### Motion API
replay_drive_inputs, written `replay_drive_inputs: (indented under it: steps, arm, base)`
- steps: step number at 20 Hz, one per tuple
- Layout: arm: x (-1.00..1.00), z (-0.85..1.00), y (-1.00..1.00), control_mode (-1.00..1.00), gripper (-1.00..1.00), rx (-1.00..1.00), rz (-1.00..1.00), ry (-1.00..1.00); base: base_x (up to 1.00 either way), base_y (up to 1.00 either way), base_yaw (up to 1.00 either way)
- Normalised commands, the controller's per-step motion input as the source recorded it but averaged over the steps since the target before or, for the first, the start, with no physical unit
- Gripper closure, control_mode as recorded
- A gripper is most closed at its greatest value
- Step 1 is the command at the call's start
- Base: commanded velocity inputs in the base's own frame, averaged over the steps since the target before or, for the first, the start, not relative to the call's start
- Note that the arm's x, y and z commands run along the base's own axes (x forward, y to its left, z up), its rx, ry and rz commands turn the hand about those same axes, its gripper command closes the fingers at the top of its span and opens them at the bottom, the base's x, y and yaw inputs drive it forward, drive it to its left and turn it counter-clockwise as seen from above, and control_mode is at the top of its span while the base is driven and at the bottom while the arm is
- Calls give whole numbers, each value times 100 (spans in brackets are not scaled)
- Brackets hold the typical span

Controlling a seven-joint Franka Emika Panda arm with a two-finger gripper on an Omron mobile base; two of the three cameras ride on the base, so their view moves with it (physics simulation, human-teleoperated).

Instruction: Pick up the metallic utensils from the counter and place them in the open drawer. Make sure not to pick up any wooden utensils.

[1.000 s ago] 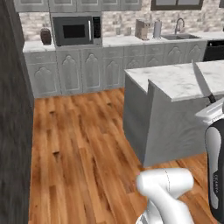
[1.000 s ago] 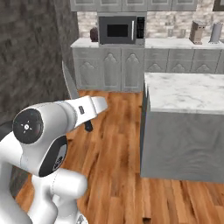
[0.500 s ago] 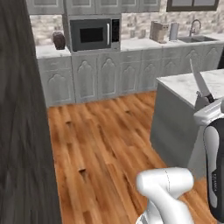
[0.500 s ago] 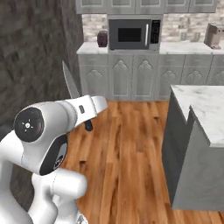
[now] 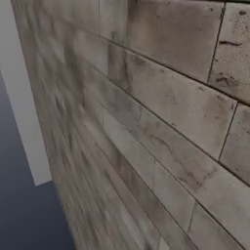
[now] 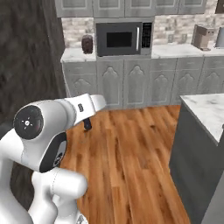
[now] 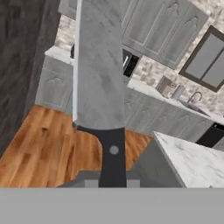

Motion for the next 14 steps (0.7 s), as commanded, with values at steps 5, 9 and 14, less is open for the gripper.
replay_drive_inputs:
  steps: [5,9,14]
  arm:
    - [0,0,0,100,100,0,0,0]
    - [0,0,0,100,100,0,0,0]
    - [0,0,0,100,100,0,0,0]
  base:
    - [100,76,-57]
    - [96,80,-67]
    - [98,90,-62]
